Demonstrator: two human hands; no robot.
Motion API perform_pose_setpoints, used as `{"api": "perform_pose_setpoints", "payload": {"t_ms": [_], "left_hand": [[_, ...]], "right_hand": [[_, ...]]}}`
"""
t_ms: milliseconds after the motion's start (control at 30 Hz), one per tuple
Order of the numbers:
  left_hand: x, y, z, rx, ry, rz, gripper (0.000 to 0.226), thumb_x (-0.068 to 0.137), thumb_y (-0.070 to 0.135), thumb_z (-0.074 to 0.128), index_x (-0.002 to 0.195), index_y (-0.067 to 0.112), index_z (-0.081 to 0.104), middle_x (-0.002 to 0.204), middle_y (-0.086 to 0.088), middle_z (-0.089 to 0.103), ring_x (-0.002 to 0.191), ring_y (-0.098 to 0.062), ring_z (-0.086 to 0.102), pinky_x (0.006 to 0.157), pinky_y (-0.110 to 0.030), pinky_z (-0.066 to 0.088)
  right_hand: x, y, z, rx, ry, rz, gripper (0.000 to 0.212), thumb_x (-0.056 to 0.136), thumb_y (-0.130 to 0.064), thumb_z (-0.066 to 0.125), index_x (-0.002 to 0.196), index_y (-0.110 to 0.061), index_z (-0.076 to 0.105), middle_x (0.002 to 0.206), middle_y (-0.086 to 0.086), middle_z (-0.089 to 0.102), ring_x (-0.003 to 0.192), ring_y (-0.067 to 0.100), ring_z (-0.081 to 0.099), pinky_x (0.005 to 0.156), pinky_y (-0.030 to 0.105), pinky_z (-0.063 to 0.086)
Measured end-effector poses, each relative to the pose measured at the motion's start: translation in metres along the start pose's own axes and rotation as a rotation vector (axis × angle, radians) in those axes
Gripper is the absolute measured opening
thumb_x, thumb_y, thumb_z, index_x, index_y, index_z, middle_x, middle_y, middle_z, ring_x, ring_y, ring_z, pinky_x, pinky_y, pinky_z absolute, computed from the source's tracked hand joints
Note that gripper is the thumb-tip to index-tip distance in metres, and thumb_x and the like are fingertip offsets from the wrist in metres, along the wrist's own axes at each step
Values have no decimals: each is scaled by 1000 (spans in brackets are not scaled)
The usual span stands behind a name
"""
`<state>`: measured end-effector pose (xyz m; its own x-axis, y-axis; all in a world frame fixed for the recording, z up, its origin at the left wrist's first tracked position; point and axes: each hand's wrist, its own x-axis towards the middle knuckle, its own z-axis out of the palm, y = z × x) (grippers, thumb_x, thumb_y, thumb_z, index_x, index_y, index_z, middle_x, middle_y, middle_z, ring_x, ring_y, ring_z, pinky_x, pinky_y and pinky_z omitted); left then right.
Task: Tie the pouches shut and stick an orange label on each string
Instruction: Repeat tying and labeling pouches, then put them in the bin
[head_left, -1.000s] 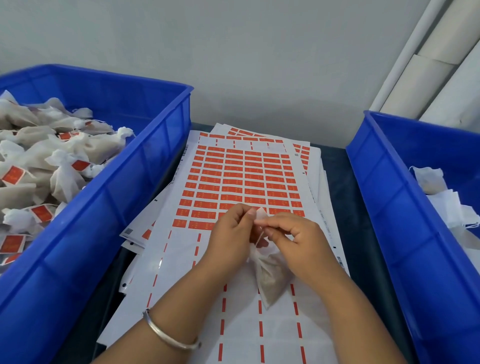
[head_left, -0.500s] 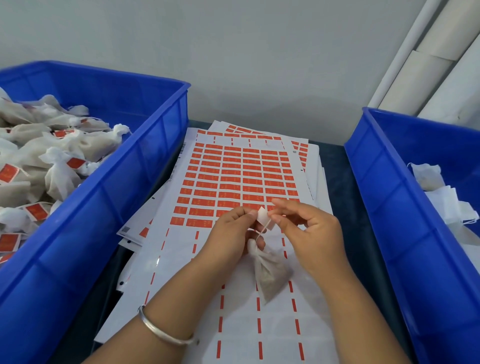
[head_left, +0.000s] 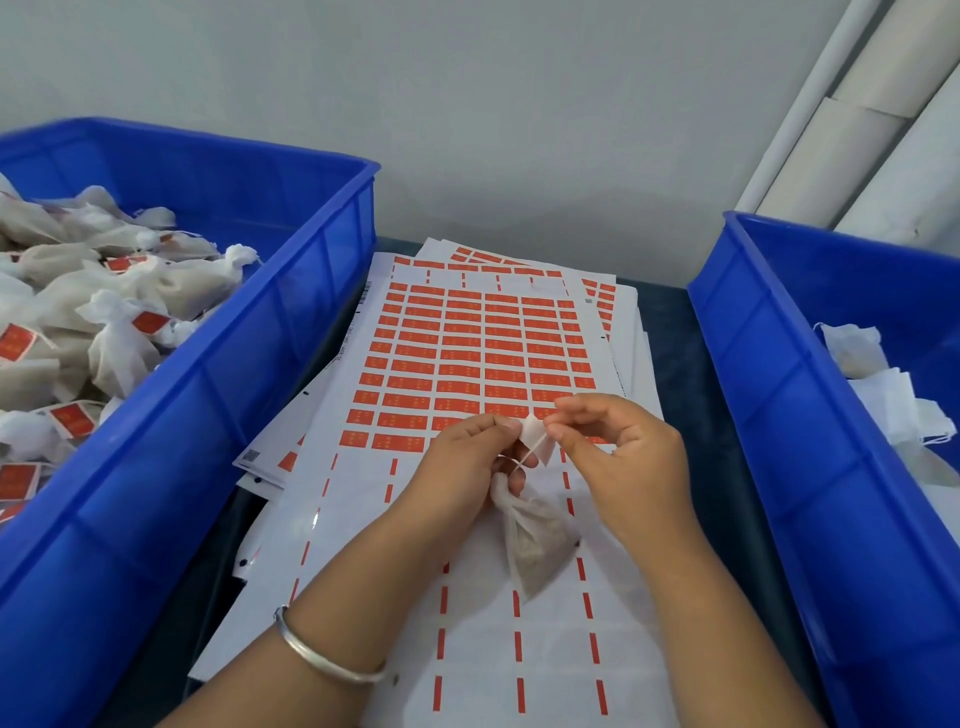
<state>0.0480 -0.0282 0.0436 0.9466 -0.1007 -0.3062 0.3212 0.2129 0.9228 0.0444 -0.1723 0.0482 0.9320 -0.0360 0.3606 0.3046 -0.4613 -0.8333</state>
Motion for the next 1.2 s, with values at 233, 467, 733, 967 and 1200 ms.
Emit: {"api": "perform_pose_setpoints", "payload": {"t_ms": [233, 467, 733, 967, 1200], "left_hand": [[-2, 1, 2, 52, 54, 51, 22, 93, 28, 53, 79, 20, 67, 62, 4, 63, 49, -10, 51, 56, -24, 46], [-6, 5, 3, 89, 51, 112, 31, 92, 30, 55, 66, 31, 72, 61, 10, 63, 47, -3, 51, 53, -18, 46], [-7, 8, 3, 7, -5, 72, 34, 93, 20, 53, 68, 27, 74, 66, 7, 66, 54, -6, 56, 56, -19, 47], [-4, 7, 1, -184, -4, -63, 33, 93, 30, 54, 69, 19, 74, 74, -4, 69, 49, -11, 51, 51, -21, 45], [-5, 6, -3, -144, -145, -78, 14, 71, 23, 70, 78, 13, 75, 72, -3, 67, 50, -8, 50, 50, -19, 45]], "right_hand": [[0, 1, 1, 54, 1, 53, 22, 80, -25, 73, 81, -44, 62, 79, -36, 64, 86, -10, 62, 61, 1, 45], [3, 3, -2, 159, -15, 152, 23, 83, -24, 71, 83, -45, 62, 78, -39, 64, 86, -18, 60, 61, -1, 45], [4, 3, -3, 211, 4, 218, 20, 84, -24, 71, 83, -43, 64, 82, -33, 67, 86, -8, 64, 69, 7, 47], [3, 1, -2, 251, -18, 203, 15, 82, -25, 72, 86, -39, 65, 88, -33, 67, 88, -10, 64, 67, 6, 50], [3, 1, -2, 288, -17, 172, 16, 80, -25, 72, 87, -38, 66, 87, -30, 69, 88, -9, 65, 65, 4, 49]]}}
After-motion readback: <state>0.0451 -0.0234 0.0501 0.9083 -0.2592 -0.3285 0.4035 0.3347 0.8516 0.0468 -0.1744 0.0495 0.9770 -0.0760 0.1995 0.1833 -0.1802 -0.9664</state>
